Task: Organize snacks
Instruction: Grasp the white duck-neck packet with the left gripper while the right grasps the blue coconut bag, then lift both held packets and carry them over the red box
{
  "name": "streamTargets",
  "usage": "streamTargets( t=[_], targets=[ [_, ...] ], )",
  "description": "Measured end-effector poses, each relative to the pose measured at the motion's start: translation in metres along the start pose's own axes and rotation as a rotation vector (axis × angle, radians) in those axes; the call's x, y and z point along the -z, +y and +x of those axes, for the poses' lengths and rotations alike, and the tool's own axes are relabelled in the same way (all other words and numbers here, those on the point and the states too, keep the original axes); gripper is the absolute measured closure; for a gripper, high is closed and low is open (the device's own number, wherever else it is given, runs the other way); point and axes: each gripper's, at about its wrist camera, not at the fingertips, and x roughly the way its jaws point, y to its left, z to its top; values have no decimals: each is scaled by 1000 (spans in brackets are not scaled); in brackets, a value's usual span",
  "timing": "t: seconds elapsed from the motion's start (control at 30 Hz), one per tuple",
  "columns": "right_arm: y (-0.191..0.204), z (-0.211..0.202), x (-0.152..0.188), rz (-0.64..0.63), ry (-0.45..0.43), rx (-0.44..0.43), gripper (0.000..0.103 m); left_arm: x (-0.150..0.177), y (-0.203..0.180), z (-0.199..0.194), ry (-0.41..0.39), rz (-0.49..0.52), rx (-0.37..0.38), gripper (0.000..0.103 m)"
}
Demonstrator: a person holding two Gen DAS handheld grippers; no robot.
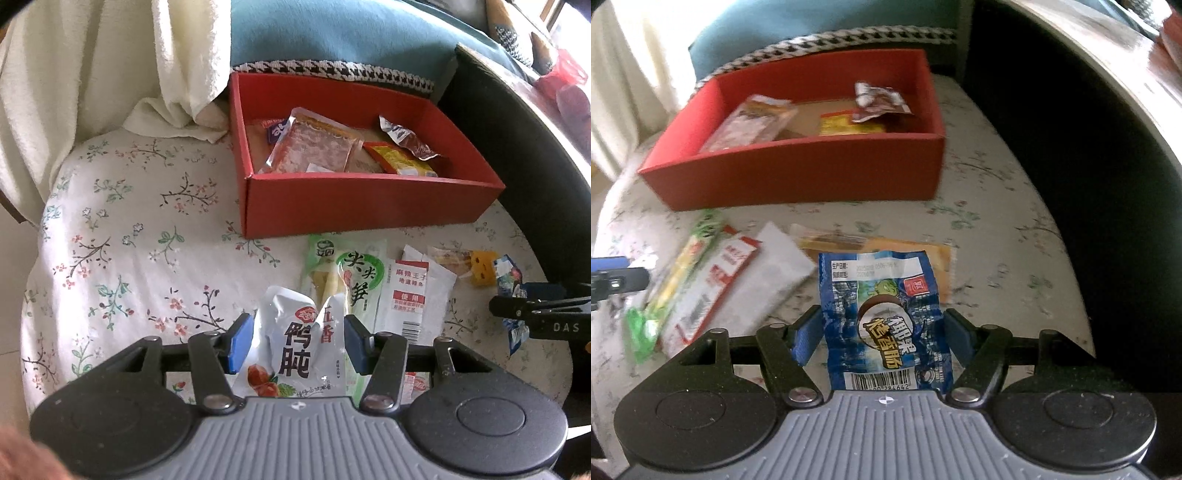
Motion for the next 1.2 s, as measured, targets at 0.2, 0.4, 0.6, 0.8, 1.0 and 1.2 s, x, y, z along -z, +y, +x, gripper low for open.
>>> streamTargets(
  t=[0.2,0.4,0.6,0.8,1.0,1.2],
  targets=[
    [7,-12,-7,1,-52,-25,28,-3,-4,-4,-35,6,-15,58],
    [17,-20,-19,-14,-101,-38,28,-7,-14,-7,-85,47,-39,57],
    [19,-23,-22,-22,-131,-18,28,-8,-18,-11,-123,74,-74,58],
    [15,-32,-26,9,-181,-2,28,-11,-19,-18,-167,68,-76,57],
    [17,-34,-28,14,-206,3,27,-11,-25,-22,-196,82,-88,57],
    [21,-43,-31,13,-270,15,27,-16,-28,-33,-253,78,-87,57]
  ],
)
